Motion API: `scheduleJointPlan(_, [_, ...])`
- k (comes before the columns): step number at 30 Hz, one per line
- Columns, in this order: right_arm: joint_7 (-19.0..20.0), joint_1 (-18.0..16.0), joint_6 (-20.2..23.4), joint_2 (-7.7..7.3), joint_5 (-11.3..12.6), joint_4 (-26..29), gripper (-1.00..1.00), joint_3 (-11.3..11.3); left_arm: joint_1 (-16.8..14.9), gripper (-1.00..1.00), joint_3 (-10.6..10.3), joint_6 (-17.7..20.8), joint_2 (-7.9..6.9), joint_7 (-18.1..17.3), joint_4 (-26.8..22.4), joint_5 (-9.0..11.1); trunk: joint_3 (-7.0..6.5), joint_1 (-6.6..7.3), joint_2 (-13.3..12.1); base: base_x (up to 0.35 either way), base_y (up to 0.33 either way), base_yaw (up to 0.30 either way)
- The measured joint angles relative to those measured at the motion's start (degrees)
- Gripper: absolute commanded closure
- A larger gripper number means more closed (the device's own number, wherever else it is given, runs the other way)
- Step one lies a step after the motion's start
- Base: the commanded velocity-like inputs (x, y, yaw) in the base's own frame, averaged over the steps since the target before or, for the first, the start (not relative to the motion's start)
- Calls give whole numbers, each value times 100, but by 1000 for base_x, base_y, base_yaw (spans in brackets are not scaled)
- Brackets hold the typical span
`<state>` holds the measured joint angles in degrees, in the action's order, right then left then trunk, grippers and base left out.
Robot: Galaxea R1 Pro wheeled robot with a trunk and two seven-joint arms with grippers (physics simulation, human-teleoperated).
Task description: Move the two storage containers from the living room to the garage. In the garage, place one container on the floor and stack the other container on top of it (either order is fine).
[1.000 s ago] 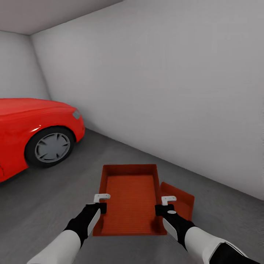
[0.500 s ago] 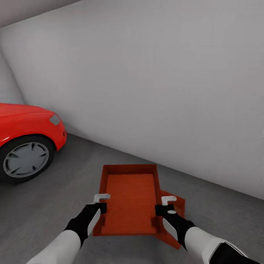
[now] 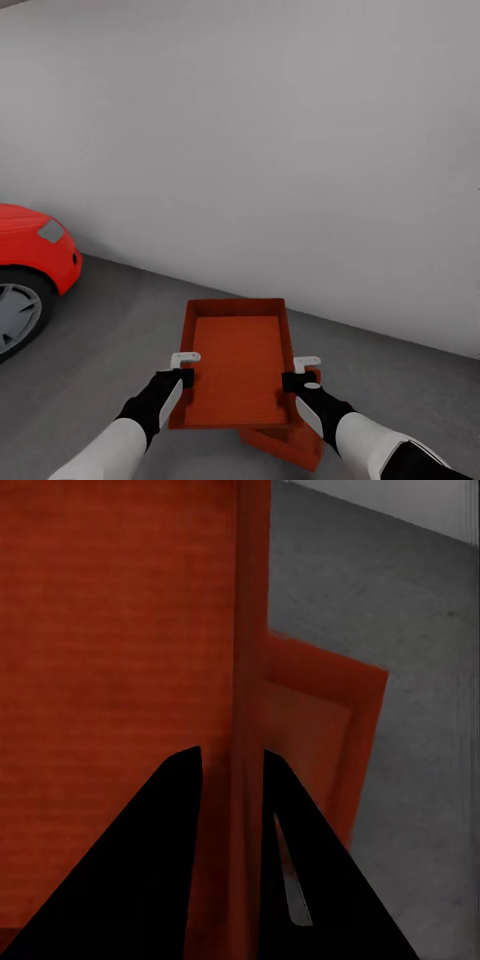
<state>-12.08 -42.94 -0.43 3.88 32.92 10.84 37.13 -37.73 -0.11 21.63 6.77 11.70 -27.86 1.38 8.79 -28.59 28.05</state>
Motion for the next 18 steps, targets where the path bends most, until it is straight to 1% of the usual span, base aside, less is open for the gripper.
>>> scheduleJointPlan(2, [0,0,0,0,-1,0,100,-1,0,100,-2,2,-1,0,-2,1,0,0,0,291,0,-247])
scheduleJointPlan(5, [-1,0,3,1,-1,0,100,-1,0,100,-1,3,-1,0,0,2,0,-2,-1,120,0,-247])
scheduleJointPlan(18, [-1,3,5,0,0,0,100,-1,0,100,-3,4,-1,0,5,2,0,-3,-1,8,0,-247])
